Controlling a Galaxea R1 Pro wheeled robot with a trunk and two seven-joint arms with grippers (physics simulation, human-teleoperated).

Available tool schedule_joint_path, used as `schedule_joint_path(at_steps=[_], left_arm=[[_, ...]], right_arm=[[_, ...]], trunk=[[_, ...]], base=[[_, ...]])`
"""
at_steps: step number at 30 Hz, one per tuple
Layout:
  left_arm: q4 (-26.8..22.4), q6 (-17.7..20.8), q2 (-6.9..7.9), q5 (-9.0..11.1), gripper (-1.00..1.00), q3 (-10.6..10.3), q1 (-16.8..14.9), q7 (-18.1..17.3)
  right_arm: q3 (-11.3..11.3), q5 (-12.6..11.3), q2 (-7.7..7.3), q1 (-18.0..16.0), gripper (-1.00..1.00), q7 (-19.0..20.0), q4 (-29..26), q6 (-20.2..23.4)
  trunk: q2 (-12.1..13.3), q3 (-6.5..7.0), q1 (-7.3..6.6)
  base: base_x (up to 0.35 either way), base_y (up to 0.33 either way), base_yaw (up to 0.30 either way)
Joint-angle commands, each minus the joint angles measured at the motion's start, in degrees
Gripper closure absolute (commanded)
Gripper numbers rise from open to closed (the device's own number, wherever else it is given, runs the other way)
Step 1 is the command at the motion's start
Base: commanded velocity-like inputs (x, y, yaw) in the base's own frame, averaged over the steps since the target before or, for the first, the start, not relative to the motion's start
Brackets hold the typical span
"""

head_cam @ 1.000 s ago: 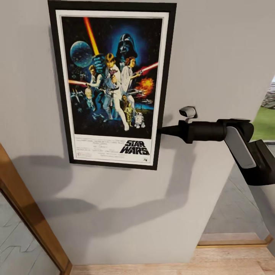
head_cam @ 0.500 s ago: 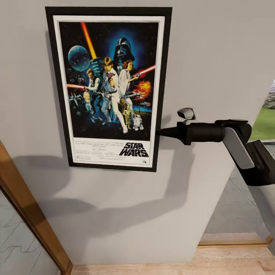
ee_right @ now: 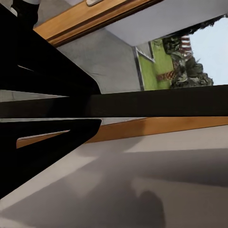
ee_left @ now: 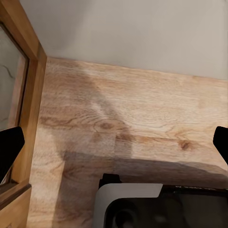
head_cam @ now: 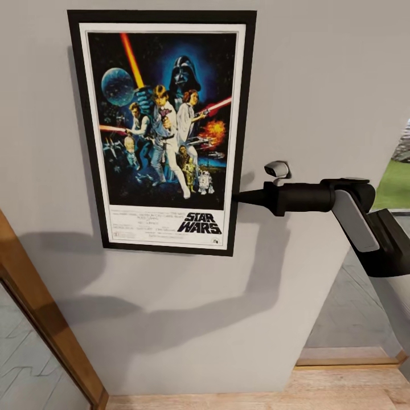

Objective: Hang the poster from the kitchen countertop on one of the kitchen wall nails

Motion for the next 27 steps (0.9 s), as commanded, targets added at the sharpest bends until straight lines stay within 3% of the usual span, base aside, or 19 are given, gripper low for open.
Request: schedule_joint_path(at_steps=[1, 27], left_arm=[[-0.1, 0.2, -0.02, 0.1, -1.00, 0.1, 0.0, -0.3], [-0.2, 0.2, -0.54, 0.2, -1.00, 0.1, 0.0, -0.4]], right_arm=[[0.1, -0.4, -0.04, -0.1, 1.00, 0.0, 0.0, 0.3], [0.3, 0.3, -0.03, 0.3, 1.00, -0.4, 0.4, 0.1]], trunk=[[-0.1, -0.12, 0.04], [-0.1, -0.12, 0.04]], base=[[0.000, 0.000, 0.000], [0.033, 0.000, 0.000]])
